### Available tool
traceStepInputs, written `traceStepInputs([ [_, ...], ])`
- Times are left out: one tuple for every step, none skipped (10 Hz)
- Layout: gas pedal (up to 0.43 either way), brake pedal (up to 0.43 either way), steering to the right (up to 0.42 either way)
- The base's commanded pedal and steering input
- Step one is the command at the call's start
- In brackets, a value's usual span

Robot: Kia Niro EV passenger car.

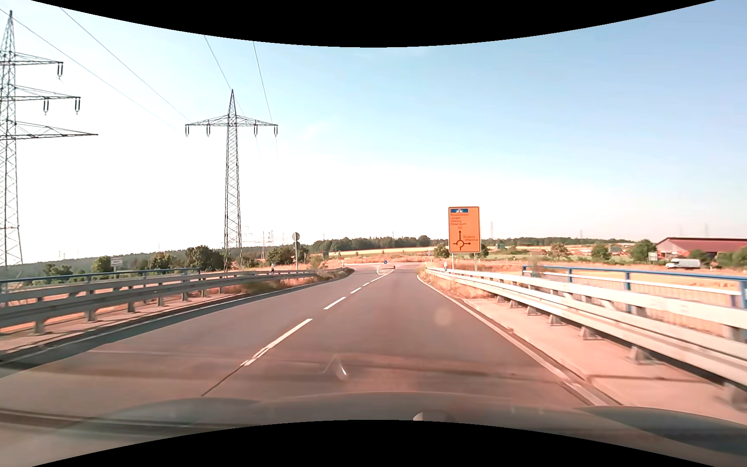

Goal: Follow the waypoints while adhering to traffic rules and regulations

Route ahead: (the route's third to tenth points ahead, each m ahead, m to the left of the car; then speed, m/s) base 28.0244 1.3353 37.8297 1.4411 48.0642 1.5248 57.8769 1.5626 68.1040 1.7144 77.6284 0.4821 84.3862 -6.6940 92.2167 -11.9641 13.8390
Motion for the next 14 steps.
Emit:
traceStepInputs([
  [0.0,0.177,-0.005],
  [0.0,0.183,-0.004],
  [0.0,0.177,-0.004],
  [0.0,0.183,-0.004],
  [0.0,0.189,-0.004],
  [0.0,0.189,-0.004],
  [0.0,0.189,-0.004],
  [0.0,0.189,-0.004],
  [0.0,0.189,-0.003],
  [0.0,0.195,-0.004],
  [0.0,0.195,-0.004],
  [0.0,0.195,-0.004],
  [0.0,0.195,-0.004],
  [0.0,0.201,-0.003],
])
